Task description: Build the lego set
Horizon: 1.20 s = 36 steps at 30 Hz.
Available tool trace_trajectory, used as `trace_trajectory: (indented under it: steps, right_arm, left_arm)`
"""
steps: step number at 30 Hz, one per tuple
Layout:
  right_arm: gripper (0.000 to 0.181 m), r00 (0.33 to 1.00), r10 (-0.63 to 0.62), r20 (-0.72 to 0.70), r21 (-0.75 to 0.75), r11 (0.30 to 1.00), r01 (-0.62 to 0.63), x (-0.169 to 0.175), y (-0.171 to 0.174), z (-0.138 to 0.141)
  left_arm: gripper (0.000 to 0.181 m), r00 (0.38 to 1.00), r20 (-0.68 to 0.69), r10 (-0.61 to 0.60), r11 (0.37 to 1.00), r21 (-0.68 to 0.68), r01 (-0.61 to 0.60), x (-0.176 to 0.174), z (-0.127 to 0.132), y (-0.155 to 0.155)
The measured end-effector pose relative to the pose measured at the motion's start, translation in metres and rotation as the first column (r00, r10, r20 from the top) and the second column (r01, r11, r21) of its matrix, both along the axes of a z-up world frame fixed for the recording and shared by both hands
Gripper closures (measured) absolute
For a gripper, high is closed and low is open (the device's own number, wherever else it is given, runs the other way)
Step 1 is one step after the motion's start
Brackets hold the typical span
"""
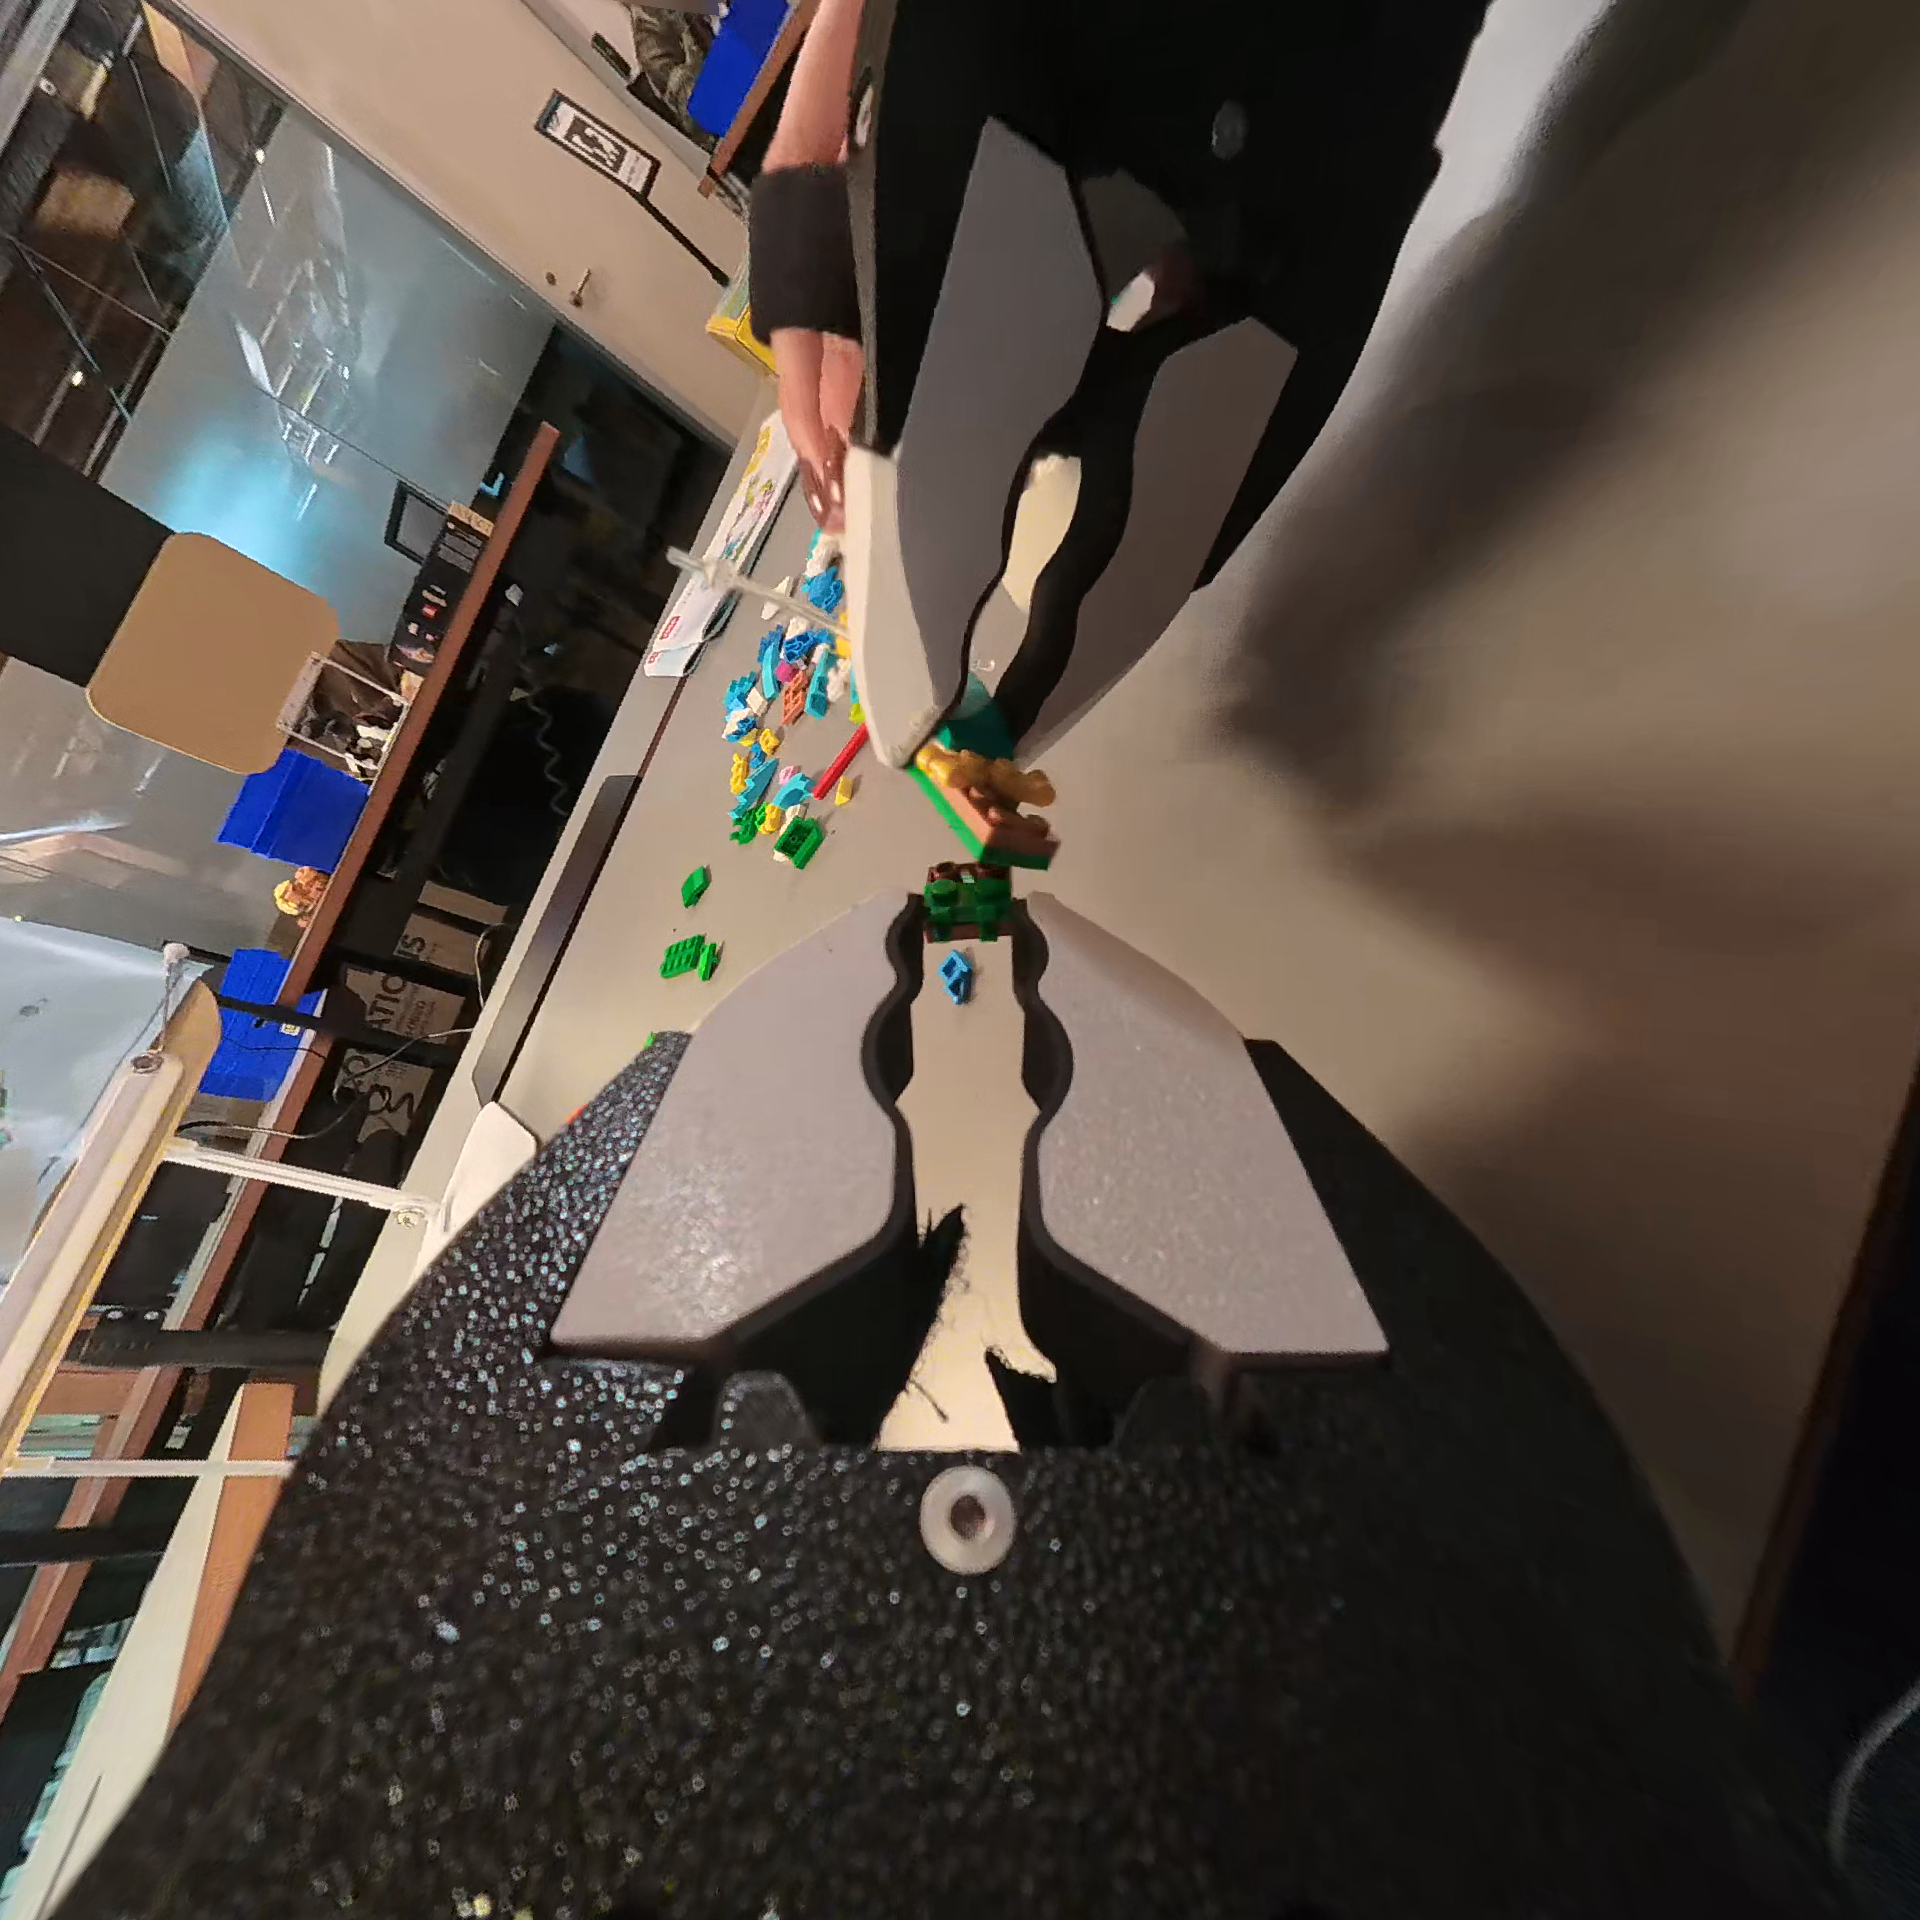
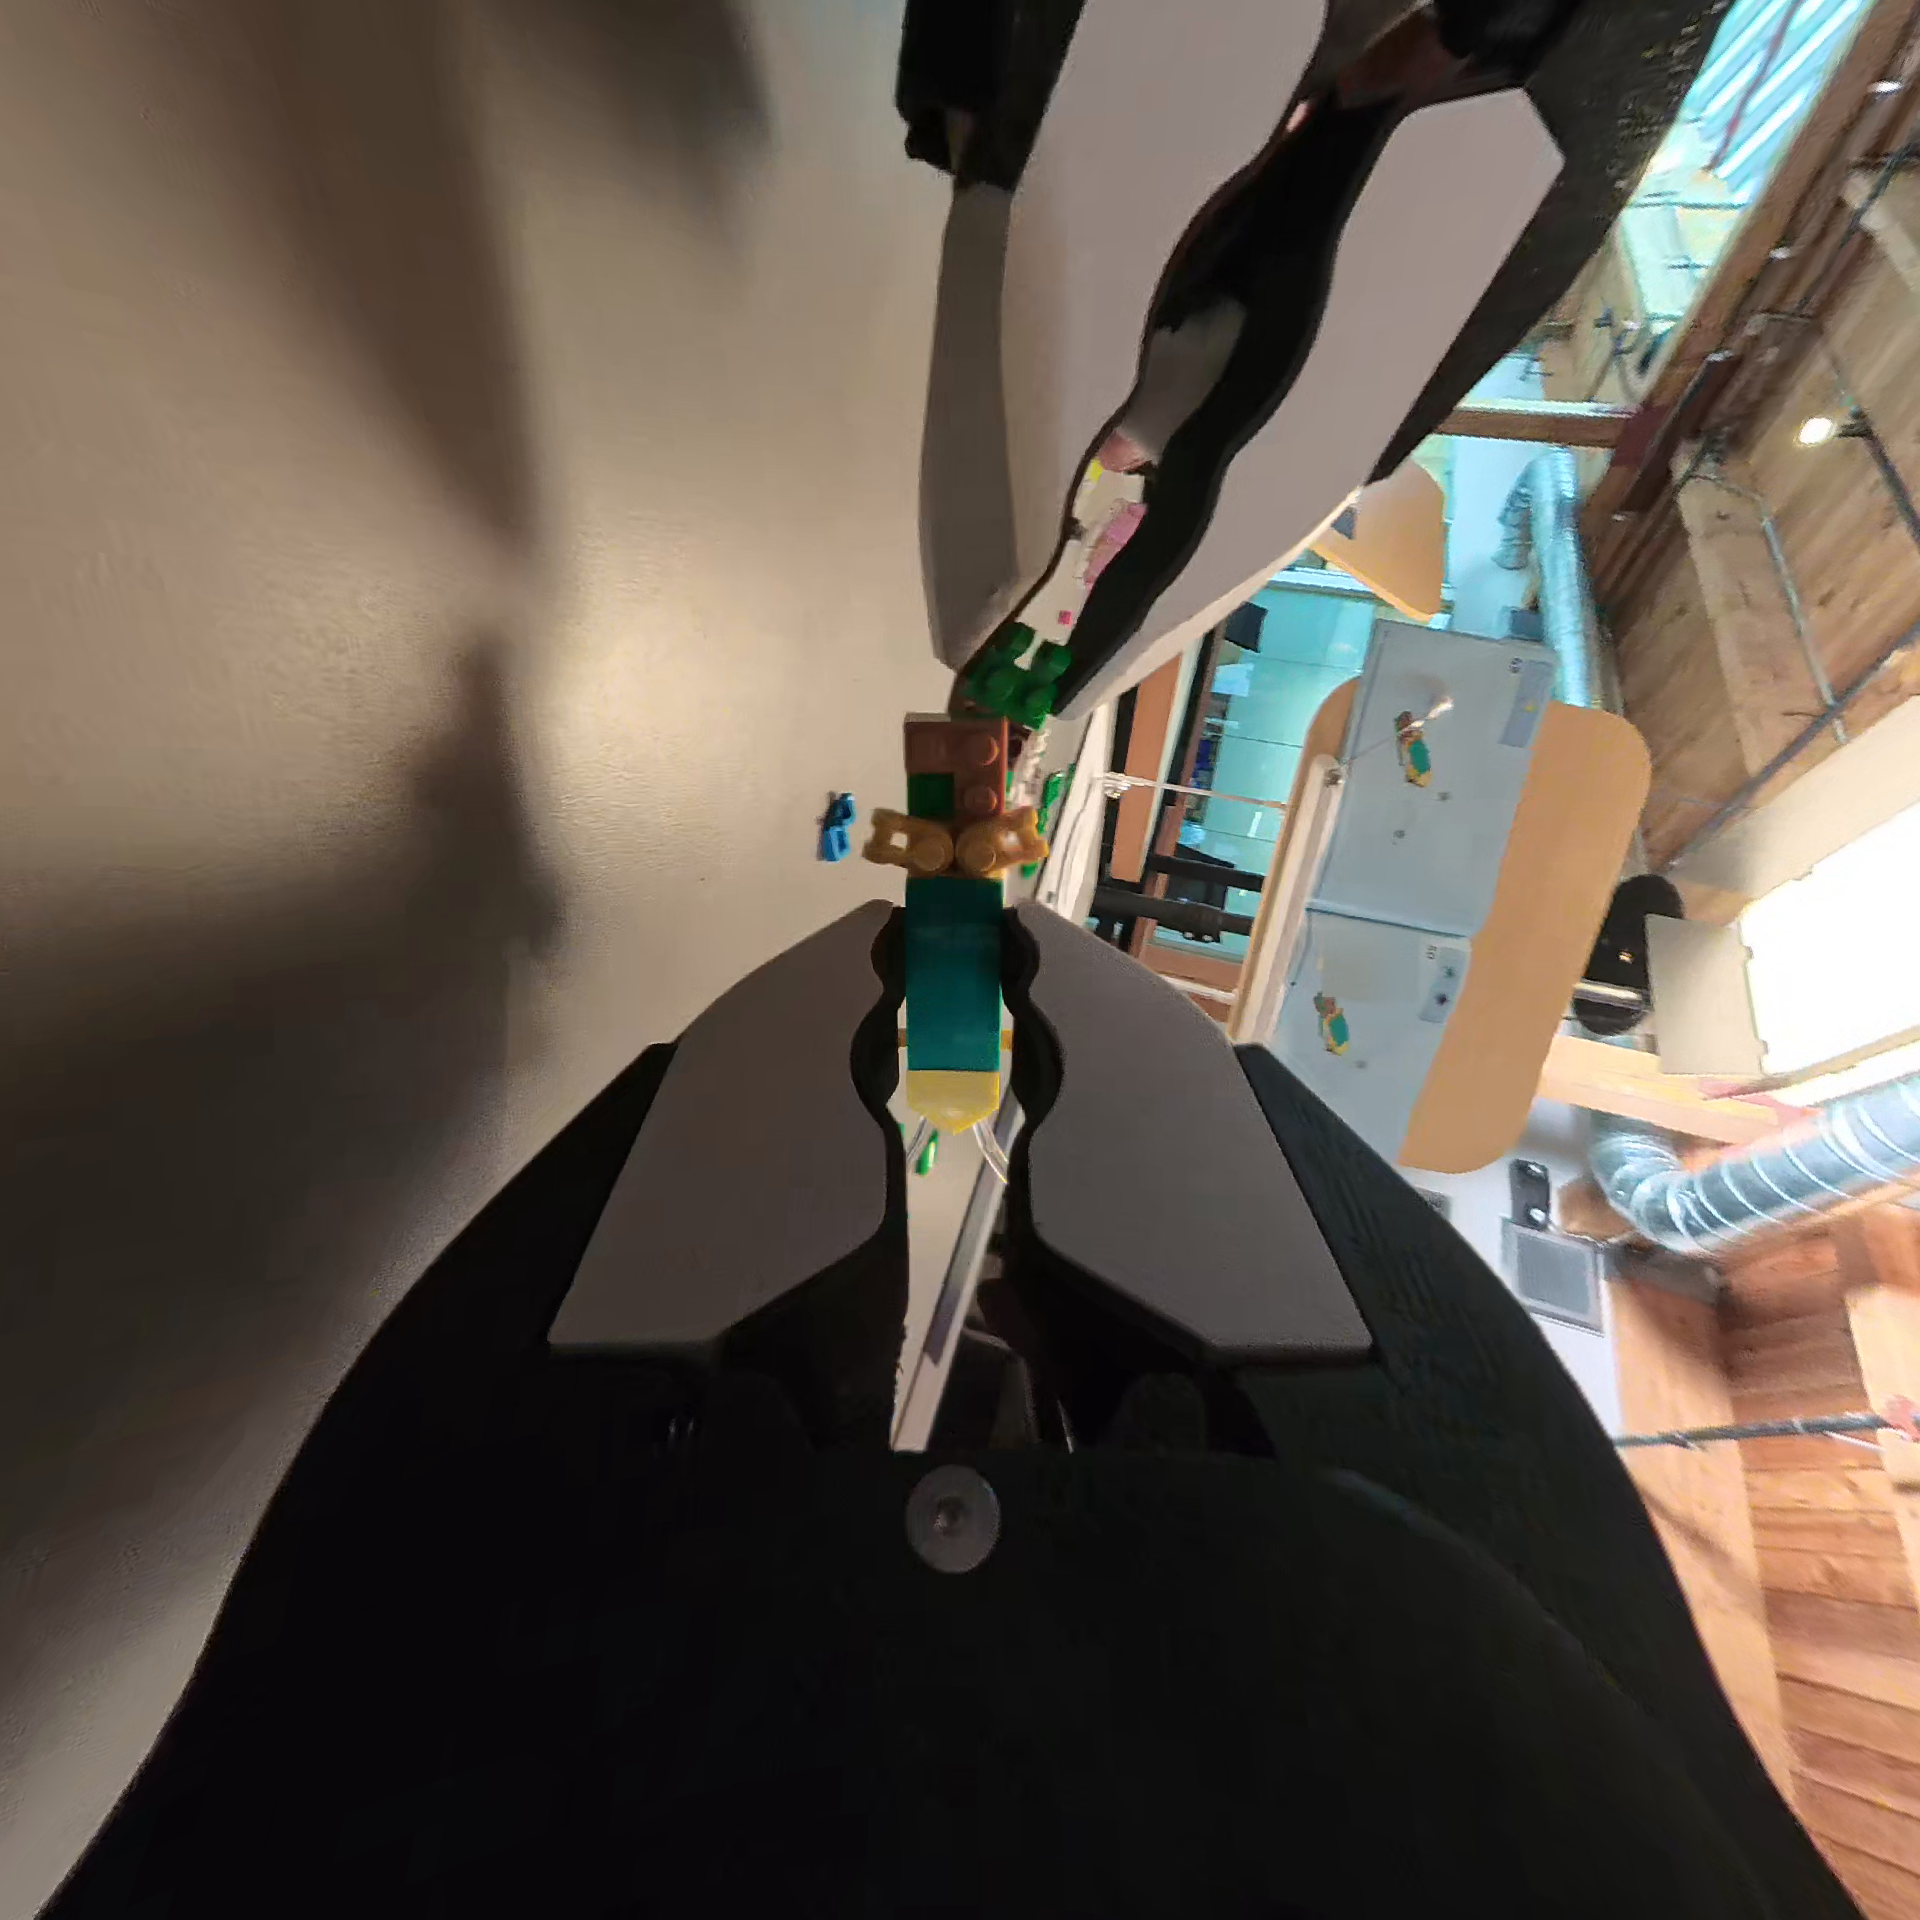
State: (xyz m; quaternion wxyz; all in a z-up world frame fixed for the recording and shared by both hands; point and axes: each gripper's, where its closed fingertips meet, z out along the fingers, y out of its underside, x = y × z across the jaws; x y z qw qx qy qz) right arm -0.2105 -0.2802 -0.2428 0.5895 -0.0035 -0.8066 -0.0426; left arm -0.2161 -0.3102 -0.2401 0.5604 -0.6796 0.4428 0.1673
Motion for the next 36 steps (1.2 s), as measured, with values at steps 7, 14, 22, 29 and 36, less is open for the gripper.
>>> trace_trajectory:
  steps: [7,14,22,29,36]
  right_arm:
    - [0.166,0.991,-0.009,-0.135,-0.027,1.0,0.005,-0.002,-0.001,0.022]
    - [0.166,0.98,0.003,-0.197,-0.088,0.996,-0.02,-0.001,-0.005,0.036]
    - [0.166,0.968,-0.005,-0.25,-0.057,0.998,-0.009,0.0,-0.001,0.045]
    - [0.166,0.883,0.075,-0.463,0.216,0.976,0.031,0.007,0.007,0.075]
    - [0.166,0.83,0.145,-0.539,0.359,0.931,0.07,0.009,0.012,0.094]
  left_arm:
    - [0.166,0.999,-0.039,-0.001,0.984,0.177,0.008,0.001,0.022,-0.002]
    - [0.166,0.994,-0.106,0.009,0.947,0.32,0.026,0.003,0.038,-0.007]
    - [0.166,0.997,-0.065,0.028,0.969,0.246,-0.011,-0.001,0.031,-0.001]
    - [0.165,0.95,0.298,0.098,0.967,-0.253,-0.021,0.008,-0.006,0.015]
    - [0.165,0.713,0.625,0.318,0.802,-0.578,0.149,0.021,-0.024,0.018]
